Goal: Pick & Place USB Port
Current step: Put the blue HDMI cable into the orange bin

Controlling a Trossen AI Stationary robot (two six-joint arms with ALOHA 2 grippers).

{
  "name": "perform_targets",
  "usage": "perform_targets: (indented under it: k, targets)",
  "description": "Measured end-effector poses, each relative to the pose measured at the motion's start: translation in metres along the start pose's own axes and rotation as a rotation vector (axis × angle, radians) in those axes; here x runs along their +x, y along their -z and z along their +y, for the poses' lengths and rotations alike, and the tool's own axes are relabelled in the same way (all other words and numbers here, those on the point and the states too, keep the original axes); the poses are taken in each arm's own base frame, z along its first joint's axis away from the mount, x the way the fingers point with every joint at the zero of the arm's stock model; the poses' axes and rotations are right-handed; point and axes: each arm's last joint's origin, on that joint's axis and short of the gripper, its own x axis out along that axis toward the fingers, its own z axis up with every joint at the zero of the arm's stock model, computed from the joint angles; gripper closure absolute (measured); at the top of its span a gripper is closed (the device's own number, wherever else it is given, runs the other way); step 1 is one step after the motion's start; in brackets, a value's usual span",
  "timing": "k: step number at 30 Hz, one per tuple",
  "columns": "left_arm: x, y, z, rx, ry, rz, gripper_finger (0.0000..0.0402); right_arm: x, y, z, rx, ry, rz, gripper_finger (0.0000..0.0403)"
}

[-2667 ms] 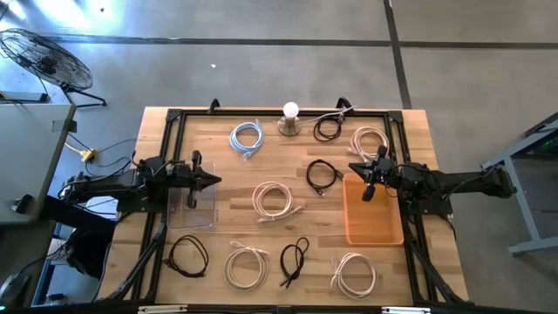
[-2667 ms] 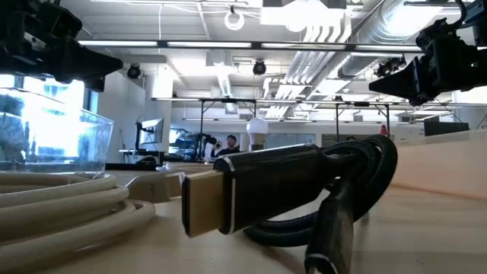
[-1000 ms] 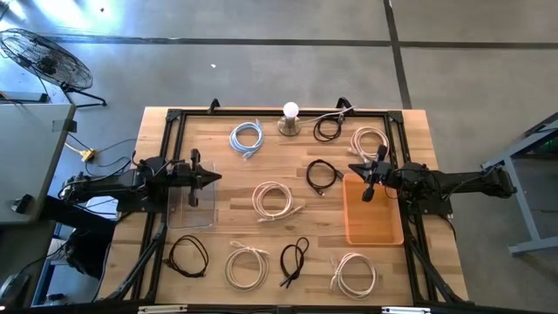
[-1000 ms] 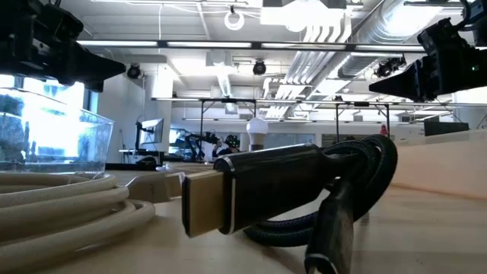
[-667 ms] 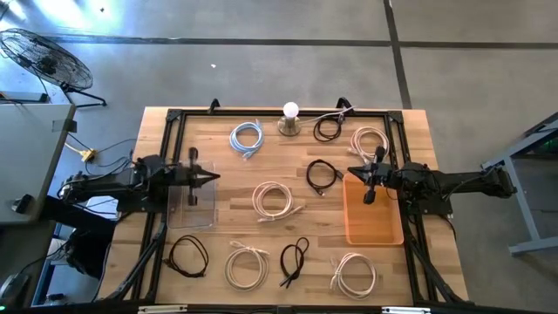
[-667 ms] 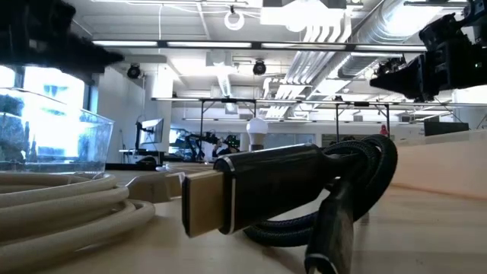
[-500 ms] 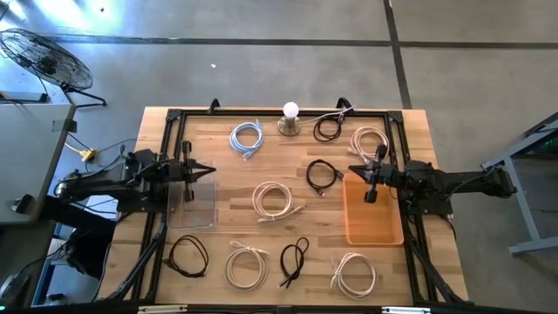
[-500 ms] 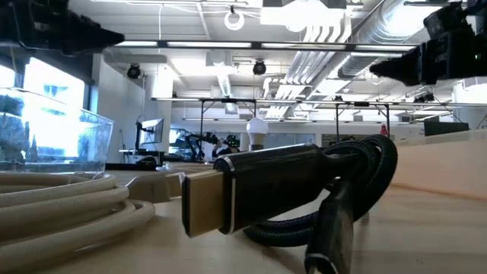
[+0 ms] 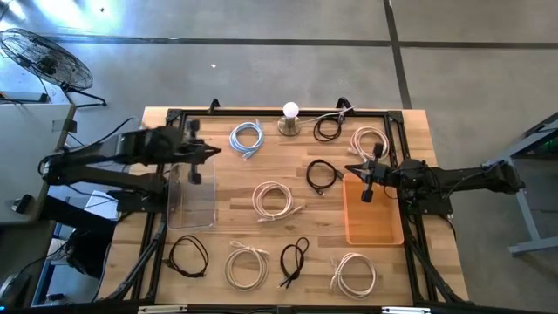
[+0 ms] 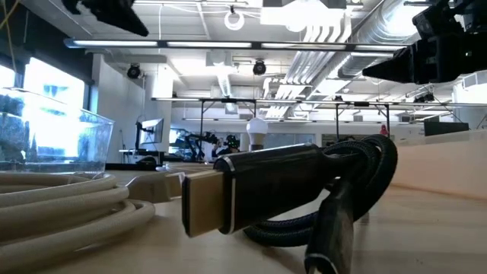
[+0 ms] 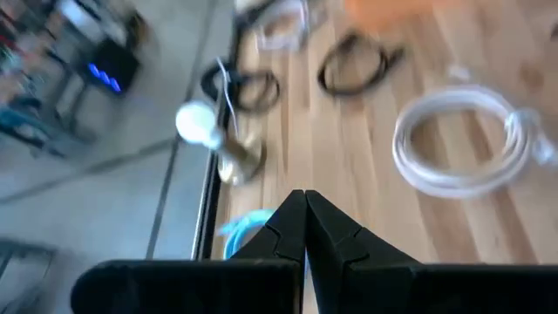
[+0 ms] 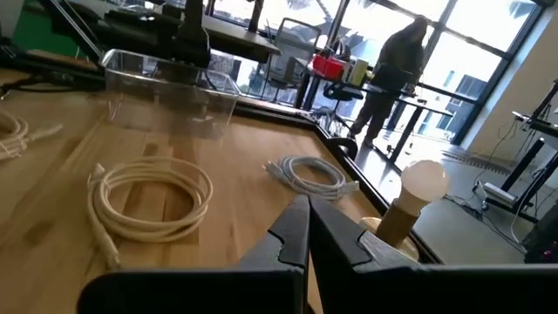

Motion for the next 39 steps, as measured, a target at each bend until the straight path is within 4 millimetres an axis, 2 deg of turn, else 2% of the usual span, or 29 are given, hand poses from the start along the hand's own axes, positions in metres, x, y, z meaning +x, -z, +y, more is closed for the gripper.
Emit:
perform_targets:
  k: [6, 11, 14, 18, 23, 30, 34, 39]
  targets:
    - [0.028, -0.038, 0.013, 0.166, 0.02, 0.17, 0.0401, 0.004, 0.002, 0.003, 0.002, -0.021, 0.02, 0.0402]
    - [0.053, -0.051, 0.014, 0.3, -0.008, 0.309, 0.0401, 0.004, 0.002, 0.006, 0.024, -0.044, 0.021, 0.0402]
    - [0.064, -0.053, 0.017, 0.319, -0.132, 0.395, 0.0401, 0.003, 0.001, 0.008, 0.023, -0.062, 0.015, 0.0402]
    - [0.072, -0.05, 0.019, 0.331, -0.171, 0.465, 0.0401, 0.002, 0.001, 0.01, 0.021, -0.079, 0.011, 0.0402]
    - [0.079, -0.036, 0.038, 0.192, -0.011, 0.414, 0.0401, 0.002, 0.001, 0.011, 0.005, -0.06, 0.015, 0.0402]
    - [0.082, -0.019, 0.062, 0.057, 0.056, 0.373, 0.0395, 0.002, 0.001, 0.01, -0.001, -0.041, 0.02, 0.0402]
    - [0.083, -0.014, 0.071, 0.005, 0.088, 0.333, 0.0363, 0.002, 0.001, 0.01, -0.002, -0.043, 0.021, 0.0402]
    - [0.085, -0.007, 0.076, -0.046, 0.063, 0.348, 0.0301, 0.002, 0.001, 0.011, -0.002, -0.044, 0.022, 0.0402]
